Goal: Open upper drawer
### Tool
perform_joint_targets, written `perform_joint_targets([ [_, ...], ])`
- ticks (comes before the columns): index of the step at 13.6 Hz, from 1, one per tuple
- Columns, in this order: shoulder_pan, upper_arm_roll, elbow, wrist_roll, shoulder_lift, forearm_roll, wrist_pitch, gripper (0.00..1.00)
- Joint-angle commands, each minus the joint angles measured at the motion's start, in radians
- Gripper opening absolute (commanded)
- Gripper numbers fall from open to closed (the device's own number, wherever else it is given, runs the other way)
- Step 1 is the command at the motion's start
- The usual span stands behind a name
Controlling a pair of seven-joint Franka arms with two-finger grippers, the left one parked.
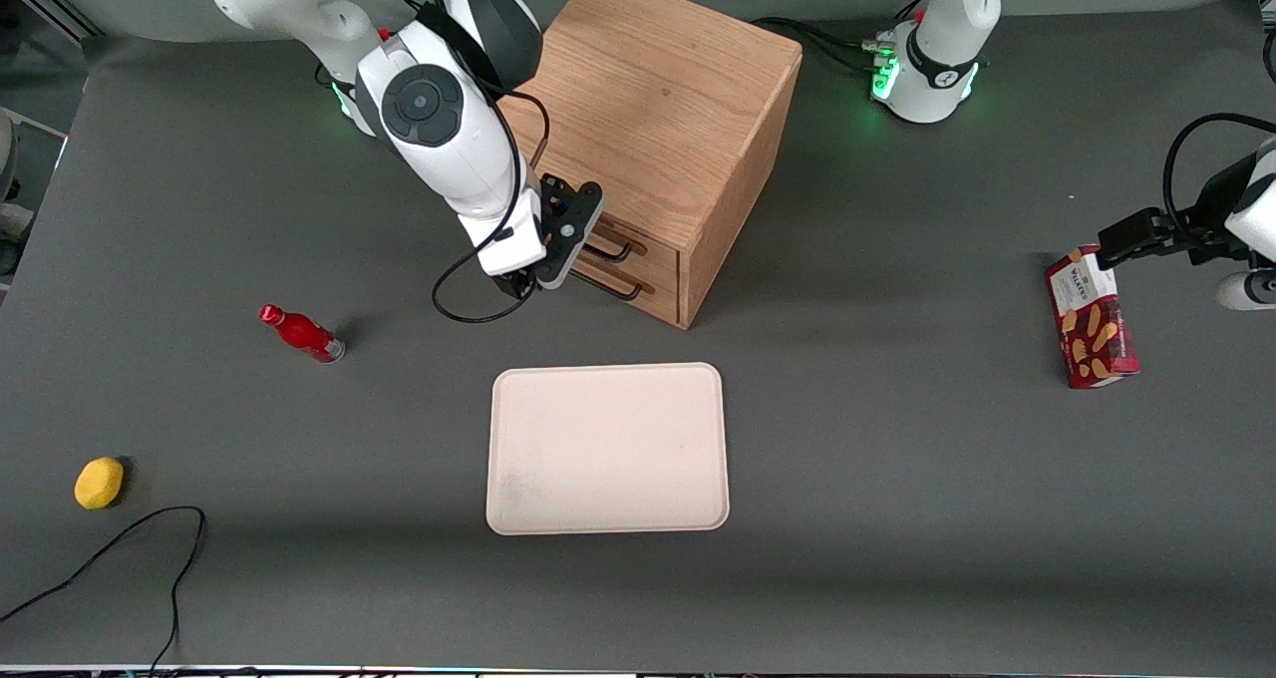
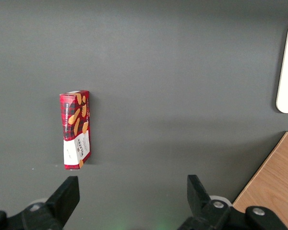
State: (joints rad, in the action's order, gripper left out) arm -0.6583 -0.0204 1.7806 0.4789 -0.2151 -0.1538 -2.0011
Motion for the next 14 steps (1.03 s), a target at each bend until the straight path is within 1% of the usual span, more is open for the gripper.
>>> perform_joint_targets([
  [1, 0.0, 0.005, 0.028, 0.027, -0.009, -0.018, -0.03, 1.0],
  [14, 0.002, 0.005, 0.028, 0.03, -0.046, -0.015, -0.059, 1.0],
])
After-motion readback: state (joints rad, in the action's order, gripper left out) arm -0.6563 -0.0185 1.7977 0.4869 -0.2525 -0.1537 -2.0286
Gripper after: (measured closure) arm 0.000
